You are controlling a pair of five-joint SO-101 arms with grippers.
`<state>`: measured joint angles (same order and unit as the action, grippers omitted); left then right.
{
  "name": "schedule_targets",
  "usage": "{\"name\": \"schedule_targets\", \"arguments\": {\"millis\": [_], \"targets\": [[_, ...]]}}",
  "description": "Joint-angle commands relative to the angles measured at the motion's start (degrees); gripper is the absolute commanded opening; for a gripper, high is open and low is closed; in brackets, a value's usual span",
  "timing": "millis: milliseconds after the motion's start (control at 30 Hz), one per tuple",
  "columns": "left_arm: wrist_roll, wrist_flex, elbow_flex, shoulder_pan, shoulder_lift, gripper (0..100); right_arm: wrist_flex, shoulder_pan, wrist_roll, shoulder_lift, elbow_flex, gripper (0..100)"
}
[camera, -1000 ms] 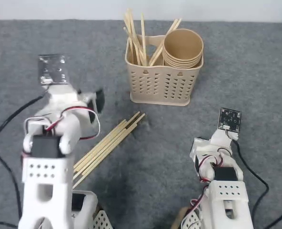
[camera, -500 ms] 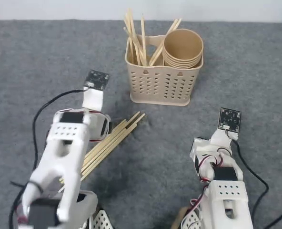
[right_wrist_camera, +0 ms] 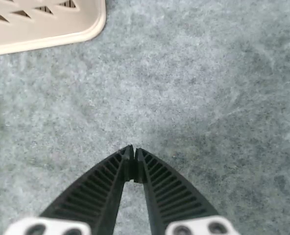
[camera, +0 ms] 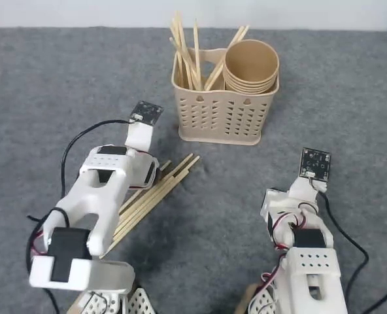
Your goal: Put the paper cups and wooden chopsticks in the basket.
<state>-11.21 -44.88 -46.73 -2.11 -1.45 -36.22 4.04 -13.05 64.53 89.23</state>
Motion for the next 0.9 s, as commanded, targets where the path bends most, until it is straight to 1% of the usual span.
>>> {"name": "schedule_targets", "arguments": {"millis": [0,67,133,267,333,600,700,867], "targets": [[-1.5,-0.7,1.0,0.3,0.2,19,1.5,-0.5,1.2,1.5,-0.5,0.9],[-1.5,-0.7,1.0,0.1,0.2,19,1.5,-0.5,1.2,1.5,-0.5,0.9],[-1.5,-0.7,1.2,-0.2,0.2,15,1.5,-0.5,1.2,1.5,-0.5,0.9],[-1.6,-0.7,1.4,-0.2,0.4,0,1.5,-0.5,1.2,1.5,-0.5,0.9],[-1.6,-0.8,1.4,-0.2,0.5,2,1.5,-0.5,1.2,1.5,-0.5,0.9],[-1.1,-0.5,2.2,-0.4,0.2,1,1.3,-0.6,1.2,1.5,-0.5,0.9],[-0.8,-0.6,6.0,-2.9,0.2,1,1.4,-0.6,1.2,1.5,-0.5,0.9],[3.8,-1.9,15.2,-9.8,0.2,1,1.4,-0.6,1.2,1.5,-0.5,0.9]]}}
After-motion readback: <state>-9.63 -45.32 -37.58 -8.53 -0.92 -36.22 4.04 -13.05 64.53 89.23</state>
